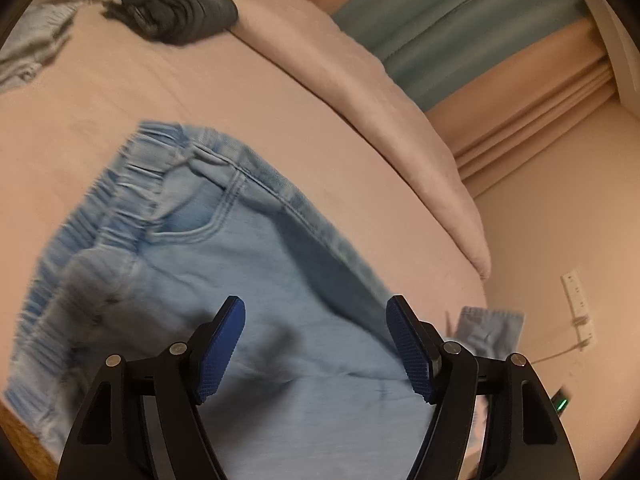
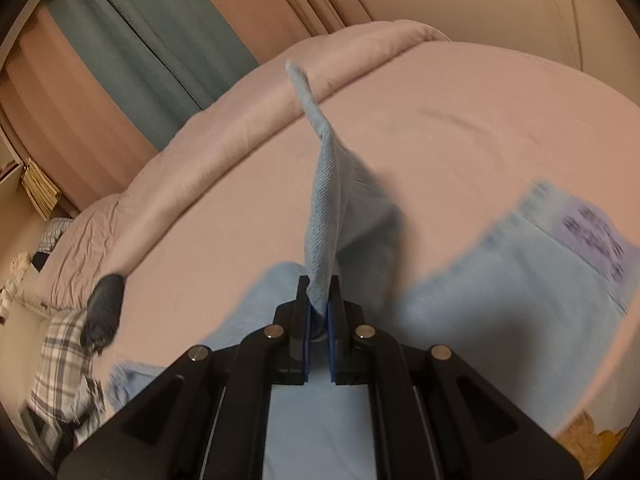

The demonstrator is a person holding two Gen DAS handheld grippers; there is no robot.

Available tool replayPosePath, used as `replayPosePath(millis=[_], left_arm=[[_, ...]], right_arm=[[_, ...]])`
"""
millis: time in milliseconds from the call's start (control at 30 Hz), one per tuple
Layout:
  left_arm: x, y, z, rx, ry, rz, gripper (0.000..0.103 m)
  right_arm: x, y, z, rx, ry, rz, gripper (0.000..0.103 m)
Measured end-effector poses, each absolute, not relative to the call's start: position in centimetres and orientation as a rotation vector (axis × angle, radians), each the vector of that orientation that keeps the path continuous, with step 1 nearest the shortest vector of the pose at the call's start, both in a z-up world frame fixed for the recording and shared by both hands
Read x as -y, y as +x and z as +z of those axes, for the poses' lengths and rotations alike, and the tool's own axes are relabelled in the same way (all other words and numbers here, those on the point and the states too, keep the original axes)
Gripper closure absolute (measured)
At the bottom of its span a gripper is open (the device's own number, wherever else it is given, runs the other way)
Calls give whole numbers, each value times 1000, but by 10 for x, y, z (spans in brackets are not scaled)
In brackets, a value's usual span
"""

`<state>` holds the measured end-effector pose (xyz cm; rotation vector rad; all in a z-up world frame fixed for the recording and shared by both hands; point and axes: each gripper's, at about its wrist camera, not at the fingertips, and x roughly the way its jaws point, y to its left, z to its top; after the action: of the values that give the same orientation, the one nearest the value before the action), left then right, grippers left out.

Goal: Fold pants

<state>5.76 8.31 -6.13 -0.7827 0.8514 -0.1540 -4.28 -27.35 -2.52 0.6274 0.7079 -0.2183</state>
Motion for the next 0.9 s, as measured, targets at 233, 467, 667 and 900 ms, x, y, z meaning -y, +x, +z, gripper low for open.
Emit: replayPosePath(millis=[233, 467, 667, 900], left_arm=[[-66, 120, -69, -1016, -747, -80, 31], [-55, 148, -116, -1170, -787, -143, 94], [-58, 58, -46, -922, -747, -280, 94], [-50, -73, -80, -1011, -679, -388, 94]], right_arm=[[283, -45, -64, -791, 634, -217, 97], [284, -40, -73, -819, 627, -163, 96], [297, -57, -47, -751, 600, -115, 96], [314, -104, -32, -728, 587, -122, 96]])
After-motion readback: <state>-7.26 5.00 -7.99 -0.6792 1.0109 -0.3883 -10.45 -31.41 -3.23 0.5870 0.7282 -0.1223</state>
